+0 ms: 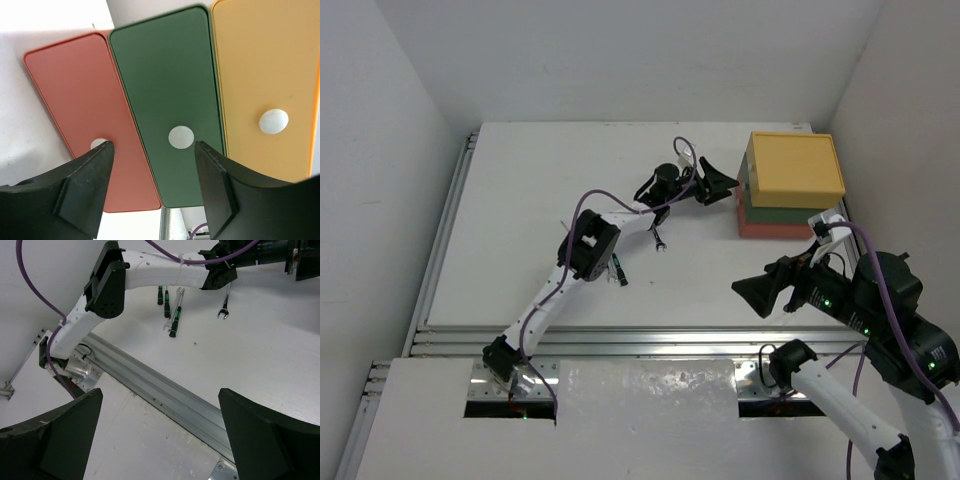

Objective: Sort the tools into containers

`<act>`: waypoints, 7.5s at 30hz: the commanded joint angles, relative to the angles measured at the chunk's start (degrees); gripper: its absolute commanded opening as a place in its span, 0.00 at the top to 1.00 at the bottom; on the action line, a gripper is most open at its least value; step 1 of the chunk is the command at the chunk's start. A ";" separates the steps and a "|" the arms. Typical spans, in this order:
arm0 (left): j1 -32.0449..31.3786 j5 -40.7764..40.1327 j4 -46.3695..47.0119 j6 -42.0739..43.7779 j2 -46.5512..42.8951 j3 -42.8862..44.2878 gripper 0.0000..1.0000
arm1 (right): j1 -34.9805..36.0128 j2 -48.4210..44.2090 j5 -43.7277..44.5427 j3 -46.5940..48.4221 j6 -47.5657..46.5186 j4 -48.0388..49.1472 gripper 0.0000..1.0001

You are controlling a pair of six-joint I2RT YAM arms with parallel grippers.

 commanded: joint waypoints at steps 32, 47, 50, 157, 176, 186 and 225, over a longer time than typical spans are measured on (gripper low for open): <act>-2.90 -2.70 10.59 -3.56 -2.74 -4.41 1.00 | -0.01 -1.79 -0.43 -0.43 -0.63 -0.19 0.01; 0.88 -4.90 20.53 -0.39 -19.54 -31.05 1.00 | 0.00 -1.00 -1.75 -2.36 -0.11 1.57 0.01; 2.02 -4.20 21.32 -0.75 -20.24 -32.64 1.00 | 0.08 -0.82 -1.84 -2.63 -0.02 1.74 0.01; 28.39 -43.76 -74.48 48.56 -73.25 -68.77 0.22 | -3.00 59.48 21.46 30.17 -13.64 4.73 0.47; 30.41 -38.21 -73.77 47.33 -60.92 -69.56 0.98 | 4.21 43.40 6.47 16.36 -11.45 12.90 0.47; 20.76 -11.12 -54.31 43.75 -98.50 -85.44 1.00 | 4.21 32.14 -8.87 -13.31 16.80 54.42 0.07; 1.23 -5.06 -27.96 27.46 -100.40 -84.95 0.71 | 13.71 45.85 -2.03 -7.30 12.65 55.54 1.00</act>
